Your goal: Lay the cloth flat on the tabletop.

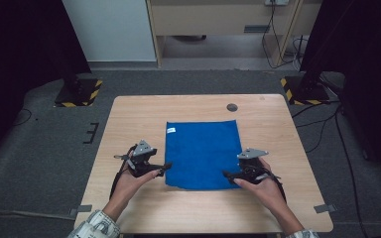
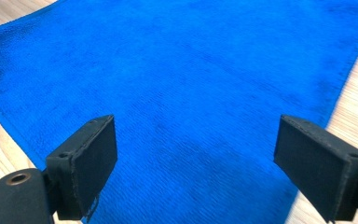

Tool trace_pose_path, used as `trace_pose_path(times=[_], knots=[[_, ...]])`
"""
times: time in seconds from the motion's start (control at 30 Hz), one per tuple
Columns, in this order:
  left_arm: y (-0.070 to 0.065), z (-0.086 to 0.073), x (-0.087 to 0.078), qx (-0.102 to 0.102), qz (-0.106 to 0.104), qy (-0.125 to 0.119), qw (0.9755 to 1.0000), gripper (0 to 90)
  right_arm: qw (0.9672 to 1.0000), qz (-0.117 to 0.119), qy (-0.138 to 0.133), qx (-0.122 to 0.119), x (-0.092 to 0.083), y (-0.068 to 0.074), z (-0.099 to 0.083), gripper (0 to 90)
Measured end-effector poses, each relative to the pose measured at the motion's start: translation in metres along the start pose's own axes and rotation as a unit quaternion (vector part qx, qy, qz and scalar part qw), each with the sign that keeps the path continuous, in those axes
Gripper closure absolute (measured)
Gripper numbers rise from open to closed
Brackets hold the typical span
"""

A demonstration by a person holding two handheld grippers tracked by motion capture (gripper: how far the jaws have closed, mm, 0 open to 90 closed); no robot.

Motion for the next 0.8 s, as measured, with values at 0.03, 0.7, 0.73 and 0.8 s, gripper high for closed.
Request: trace_pose_path(times=[0.03,0.7,0.73,0.8], knots=[[0.001,0.001,0.001,0.001,0.0,0.0,1.0,12.2,1.0,0.002,0.002,0.0,0.002,0.001,0.001,12.9],[0.008,0.045,0.02,0.005,-0.019,-0.02,0.9996,11.6,0.9991,0.028,0.006,-0.03,0.024,0.032,0.024,13.6],[0.008,0.046,0.021,0.005,-0.02,-0.019,0.9996,11.6,0.9991,0.027,0.002,-0.032,0.025,0.034,0.026,13.7],[0.01,0.049,0.022,0.006,-0.021,-0.016,0.9996,11.5,0.9989,0.035,-0.006,-0.03,0.027,0.038,0.032,13.3]])
Point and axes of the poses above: each handheld gripper's, and its own axes: x roughly forward along the jaws, z roughly out of its top, y roughly to its left, the point moved 4 cm from there along x, roughly forward along the jaws
